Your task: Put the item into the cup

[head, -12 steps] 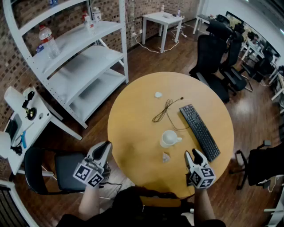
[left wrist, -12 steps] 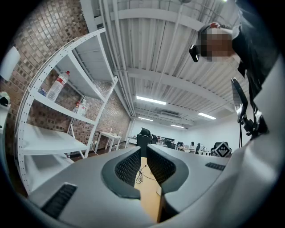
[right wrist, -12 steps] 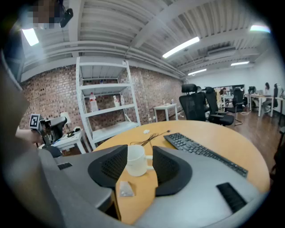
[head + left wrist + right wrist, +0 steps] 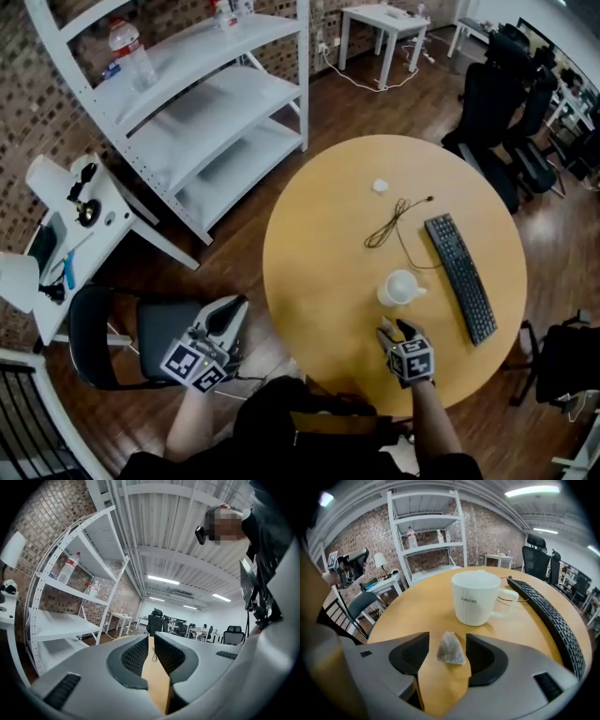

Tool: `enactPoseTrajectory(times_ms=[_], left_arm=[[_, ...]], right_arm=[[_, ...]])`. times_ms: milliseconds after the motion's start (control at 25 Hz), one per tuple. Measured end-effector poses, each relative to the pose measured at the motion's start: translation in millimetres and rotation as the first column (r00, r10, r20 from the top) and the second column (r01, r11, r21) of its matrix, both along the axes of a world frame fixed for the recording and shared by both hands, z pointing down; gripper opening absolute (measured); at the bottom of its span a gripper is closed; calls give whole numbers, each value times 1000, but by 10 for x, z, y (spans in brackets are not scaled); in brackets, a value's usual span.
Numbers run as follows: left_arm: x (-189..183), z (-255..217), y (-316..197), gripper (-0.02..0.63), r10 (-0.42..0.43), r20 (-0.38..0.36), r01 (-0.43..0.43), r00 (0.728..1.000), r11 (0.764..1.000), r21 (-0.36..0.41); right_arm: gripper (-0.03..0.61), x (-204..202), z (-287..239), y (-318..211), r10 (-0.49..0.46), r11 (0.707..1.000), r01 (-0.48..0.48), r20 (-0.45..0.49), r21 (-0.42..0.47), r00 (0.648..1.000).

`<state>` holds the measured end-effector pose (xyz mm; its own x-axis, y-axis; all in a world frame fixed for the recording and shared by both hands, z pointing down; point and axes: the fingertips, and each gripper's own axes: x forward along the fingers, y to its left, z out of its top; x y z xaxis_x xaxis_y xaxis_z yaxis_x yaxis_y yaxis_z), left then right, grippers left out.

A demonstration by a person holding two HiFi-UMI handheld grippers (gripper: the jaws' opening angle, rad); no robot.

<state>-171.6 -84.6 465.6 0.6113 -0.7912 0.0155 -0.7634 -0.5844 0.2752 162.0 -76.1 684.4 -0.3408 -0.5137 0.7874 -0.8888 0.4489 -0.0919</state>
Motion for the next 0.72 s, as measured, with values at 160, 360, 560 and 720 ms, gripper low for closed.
enactPoseTrajectory(times_ms=[160, 360, 560, 720], left_arm=[[-155, 77, 15, 37, -6, 23, 6, 1000, 1000, -29], [-215, 117, 47, 37, -9, 21, 10, 1000, 999, -42], [-188, 180, 62, 37, 15, 22, -14, 1000, 998, -56], [-60, 149, -29, 37, 43, 17, -43, 999, 998, -43]], right_arm=[[249, -18, 188, -30, 12, 998, -15, -54, -54, 998], [235, 9, 286, 16, 9, 999, -14, -119, -46, 993], [147, 45, 221, 45, 63, 998, -66, -127, -21, 990], [141, 159, -167, -7, 104, 992, -100, -54, 78, 993]])
